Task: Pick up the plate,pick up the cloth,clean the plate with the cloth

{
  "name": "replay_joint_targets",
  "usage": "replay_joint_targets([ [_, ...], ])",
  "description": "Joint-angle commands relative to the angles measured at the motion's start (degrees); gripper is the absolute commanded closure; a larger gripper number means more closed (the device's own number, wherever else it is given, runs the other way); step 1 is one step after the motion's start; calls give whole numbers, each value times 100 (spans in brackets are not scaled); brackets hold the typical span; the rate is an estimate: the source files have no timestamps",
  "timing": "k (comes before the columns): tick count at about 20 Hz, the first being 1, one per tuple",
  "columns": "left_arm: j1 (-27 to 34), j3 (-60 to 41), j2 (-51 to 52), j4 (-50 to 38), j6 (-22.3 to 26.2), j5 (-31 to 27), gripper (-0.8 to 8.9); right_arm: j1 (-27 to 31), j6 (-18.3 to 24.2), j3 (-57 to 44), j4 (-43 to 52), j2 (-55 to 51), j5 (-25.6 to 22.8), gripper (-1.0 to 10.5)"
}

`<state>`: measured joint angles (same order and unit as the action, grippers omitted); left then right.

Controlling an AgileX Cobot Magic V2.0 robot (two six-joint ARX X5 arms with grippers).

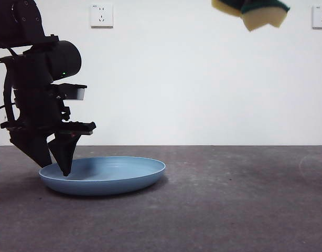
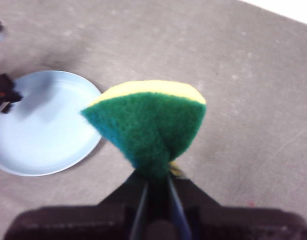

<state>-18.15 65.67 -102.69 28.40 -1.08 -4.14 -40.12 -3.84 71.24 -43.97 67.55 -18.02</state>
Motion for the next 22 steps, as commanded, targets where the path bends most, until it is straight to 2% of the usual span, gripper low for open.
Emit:
replay_joint_targets([
  [1,-66,-59,326,133,-179,-7,582,197,-9,-24,129,267,7,962],
  [4,-162,-57,1113,227,-188,24,583,529,-13,-24,413,769,109,962],
  [7,-293,-57,2114,428,-190,149,584,929,-20,-24,634,1458,1121,962],
  [9,-385,-57,2756,575,-195,315,584,1067,-20,-24,732,1982,1519,962],
  [13,-599,-57,3832,946,-260,339,584,1217,-22,-24,1058,3040,1517,953],
  [17,-756,-59,4417,1211,-352,487,584,1281,-20,-24,1178,3814,1517,935],
  [18,-778,-57,4470,1261,-352,485,584,1281,-22,-24,1174,3919,1517,910],
  [19,-780,-57,4485,1307,-352,485,584,1283,-22,-24,1172,3987,1517,837],
  [22,-780,-57,4470,1436,-350,459,584,1268,-111,-24,1172,4006,1517,470],
])
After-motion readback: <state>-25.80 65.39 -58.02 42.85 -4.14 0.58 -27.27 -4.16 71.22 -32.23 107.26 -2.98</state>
